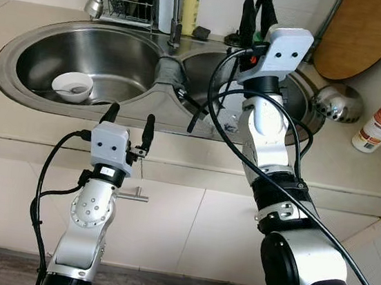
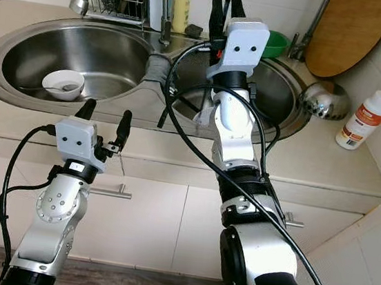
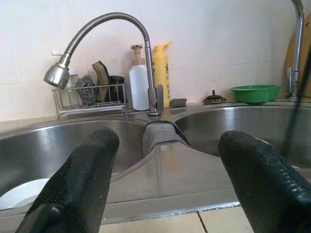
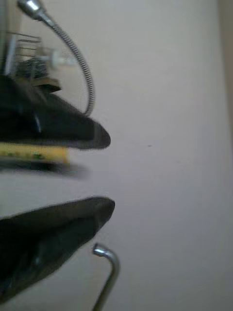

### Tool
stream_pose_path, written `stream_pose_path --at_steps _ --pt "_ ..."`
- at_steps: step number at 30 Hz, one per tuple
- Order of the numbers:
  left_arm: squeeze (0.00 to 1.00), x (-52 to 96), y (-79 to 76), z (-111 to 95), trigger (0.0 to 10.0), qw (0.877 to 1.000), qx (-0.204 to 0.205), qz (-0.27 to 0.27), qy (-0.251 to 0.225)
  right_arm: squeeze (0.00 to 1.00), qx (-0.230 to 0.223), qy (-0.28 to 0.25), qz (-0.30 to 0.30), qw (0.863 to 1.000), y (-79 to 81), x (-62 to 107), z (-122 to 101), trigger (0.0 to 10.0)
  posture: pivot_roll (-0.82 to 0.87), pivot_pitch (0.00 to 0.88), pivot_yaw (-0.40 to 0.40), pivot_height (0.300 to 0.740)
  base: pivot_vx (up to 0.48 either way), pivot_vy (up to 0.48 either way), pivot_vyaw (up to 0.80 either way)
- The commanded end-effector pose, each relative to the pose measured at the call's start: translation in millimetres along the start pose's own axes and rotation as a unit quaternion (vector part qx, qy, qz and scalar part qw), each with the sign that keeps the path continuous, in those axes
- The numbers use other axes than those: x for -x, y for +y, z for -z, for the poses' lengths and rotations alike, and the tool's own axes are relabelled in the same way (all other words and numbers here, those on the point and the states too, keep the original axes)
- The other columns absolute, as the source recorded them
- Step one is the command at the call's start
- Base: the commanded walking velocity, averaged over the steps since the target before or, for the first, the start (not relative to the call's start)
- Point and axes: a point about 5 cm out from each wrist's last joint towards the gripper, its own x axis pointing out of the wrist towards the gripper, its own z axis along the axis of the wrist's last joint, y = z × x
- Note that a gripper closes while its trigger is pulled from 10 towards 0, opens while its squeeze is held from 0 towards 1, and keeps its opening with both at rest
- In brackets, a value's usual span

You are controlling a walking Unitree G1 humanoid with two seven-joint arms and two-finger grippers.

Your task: Kitchen organization

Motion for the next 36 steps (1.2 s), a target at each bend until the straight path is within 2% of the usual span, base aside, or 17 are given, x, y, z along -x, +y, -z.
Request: stream_pose_path --at_steps 1,14,21,22,24,25,27,33,36 --pt "0.00 0.7 -3.8 -2.3 10.0 1.000 0.002 0.006 -0.003 1.00 0.012 -0.002 0.001 1.000 -2.5 -1.5 -0.5 10.0 0.10 0.014 -0.056 0.740 0.000 0.000 0.00" --pt "0.00 1.3 -4.2 -2.3 10.0 1.000 0.003 0.005 -0.002 1.00 0.012 0.011 -0.002 1.000 -3.6 -0.4 4.3 10.0 0.10 0.018 -0.058 0.740 0.000 0.000 0.00" --pt "0.00 1.2 -4.5 -3.4 10.0 1.000 0.012 0.001 -0.006 1.00 0.016 0.023 0.008 1.000 -13.3 8.2 5.5 10.0 0.09 0.021 -0.061 0.740 0.000 0.000 0.00" --pt "0.00 1.0 -4.6 -4.1 10.0 1.000 0.014 0.001 -0.007 0.51 0.017 0.024 0.008 1.000 -15.1 11.7 5.7 10.0 0.09 0.023 -0.064 0.740 0.000 0.000 0.00" --pt "0.00 1.0 -4.4 -4.3 10.0 1.000 0.015 0.000 -0.008 0.51 0.016 0.028 0.011 0.999 -17.0 14.5 6.2 10.0 0.09 0.023 -0.064 0.740 0.000 0.000 0.00" --pt "0.00 1.0 -3.9 -4.1 10.0 1.000 0.018 -0.002 -0.007 0.00 0.015 0.032 0.015 0.999 -19.0 18.2 7.1 10.0 0.08 0.022 -0.063 0.740 0.000 0.000 0.00" --pt "0.00 1.0 -3.5 -4.0 10.0 1.000 0.020 -0.003 -0.006 0.00 0.014 0.036 0.019 0.999 -20.4 20.7 7.6 10.0 0.08 0.022 -0.063 0.740 0.000 0.000 0.00" --pt "0.00 -0.4 -3.5 -5.1 10.0 1.000 0.022 0.005 -0.008 0.00 0.012 0.062 0.018 0.998 -21.9 45.4 12.0 10.0 0.08 0.019 -0.055 0.740 0.000 0.480 0.00" --pt "0.00 -0.6 -3.6 -5.2 10.0 1.000 0.021 0.007 -0.008 0.00 0.015 0.069 0.016 0.997 -21.4 50.1 13.0 10.0 0.08 0.018 -0.055 0.740 0.000 0.480 0.00"
